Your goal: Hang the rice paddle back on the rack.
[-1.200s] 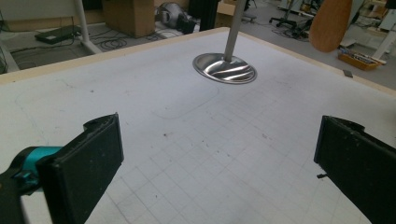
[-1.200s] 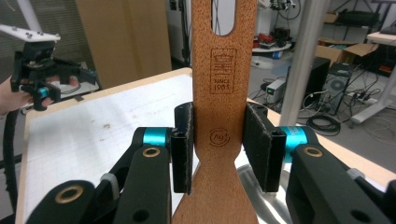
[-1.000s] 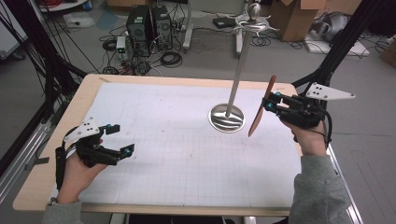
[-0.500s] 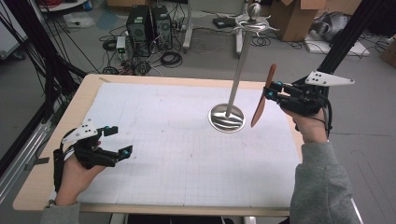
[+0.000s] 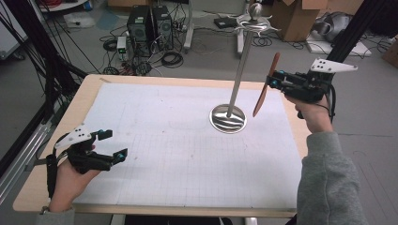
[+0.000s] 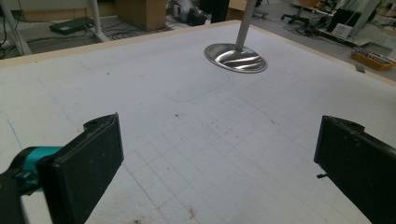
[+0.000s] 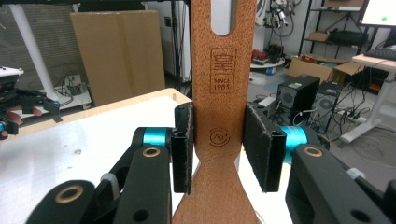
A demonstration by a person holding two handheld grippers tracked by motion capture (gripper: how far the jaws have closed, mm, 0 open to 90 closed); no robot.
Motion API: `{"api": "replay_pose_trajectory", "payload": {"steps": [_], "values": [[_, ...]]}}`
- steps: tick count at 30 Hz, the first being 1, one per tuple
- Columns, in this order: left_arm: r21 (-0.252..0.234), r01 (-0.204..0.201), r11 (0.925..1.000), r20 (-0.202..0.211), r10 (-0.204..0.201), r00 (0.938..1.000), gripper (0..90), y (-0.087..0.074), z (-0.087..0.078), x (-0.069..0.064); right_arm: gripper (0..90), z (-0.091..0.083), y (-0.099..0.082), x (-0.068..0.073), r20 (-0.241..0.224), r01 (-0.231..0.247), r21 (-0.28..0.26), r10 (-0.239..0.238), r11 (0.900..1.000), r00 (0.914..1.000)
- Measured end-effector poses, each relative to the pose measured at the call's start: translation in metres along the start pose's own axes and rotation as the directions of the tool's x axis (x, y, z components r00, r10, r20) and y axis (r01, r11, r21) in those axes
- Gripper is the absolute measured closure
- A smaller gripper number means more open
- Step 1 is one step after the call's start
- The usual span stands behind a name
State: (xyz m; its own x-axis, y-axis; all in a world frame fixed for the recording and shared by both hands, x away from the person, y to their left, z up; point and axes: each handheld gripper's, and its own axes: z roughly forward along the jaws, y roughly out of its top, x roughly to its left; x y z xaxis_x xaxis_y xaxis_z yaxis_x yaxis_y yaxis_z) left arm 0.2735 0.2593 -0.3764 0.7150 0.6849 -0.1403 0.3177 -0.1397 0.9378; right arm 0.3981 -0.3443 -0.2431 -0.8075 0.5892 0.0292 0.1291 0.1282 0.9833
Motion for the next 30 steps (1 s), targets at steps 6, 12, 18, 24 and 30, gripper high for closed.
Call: {"api": "replay_pose_trajectory", "payload": {"steps": [6, 12, 18, 24, 30], "values": [[-0.006, 0.001, 1.0000, -0.006, -0.001, 1.0000, 1.8, -0.001, -0.004, 0.000, 64.8, -0.003, 0.006, -0.010, 0.008, -0.041, 0.000, 0.041, 0.9992, 0.9991], [-0.001, 0.001, 1.0000, -0.011, -0.001, 0.9999, 1.8, -0.003, -0.006, 0.001, 64.8, -0.004, 0.012, -0.016, 0.020, -0.042, 0.011, 0.041, 0.9991, 0.9989], [-0.001, 0.005, 1.0000, -0.012, -0.005, 0.9999, 1.8, -0.004, -0.007, 0.001, 64.8, -0.004, 0.024, -0.017, 0.030, -0.033, 0.016, 0.033, 0.9993, 0.9990], [-0.004, 0.004, 1.0000, -0.010, -0.004, 0.9999, 1.8, -0.003, -0.008, -0.001, 64.8, -0.004, 0.035, -0.017, 0.039, -0.034, -0.021, 0.035, 0.9992, 0.9986], [-0.002, 0.008, 1.0000, -0.013, -0.008, 0.9999, 1.8, -0.005, -0.010, -0.001, 64.8, 0.000, 0.038, -0.018, 0.060, -0.032, -0.003, 0.033, 0.9995, 0.9977]]}}
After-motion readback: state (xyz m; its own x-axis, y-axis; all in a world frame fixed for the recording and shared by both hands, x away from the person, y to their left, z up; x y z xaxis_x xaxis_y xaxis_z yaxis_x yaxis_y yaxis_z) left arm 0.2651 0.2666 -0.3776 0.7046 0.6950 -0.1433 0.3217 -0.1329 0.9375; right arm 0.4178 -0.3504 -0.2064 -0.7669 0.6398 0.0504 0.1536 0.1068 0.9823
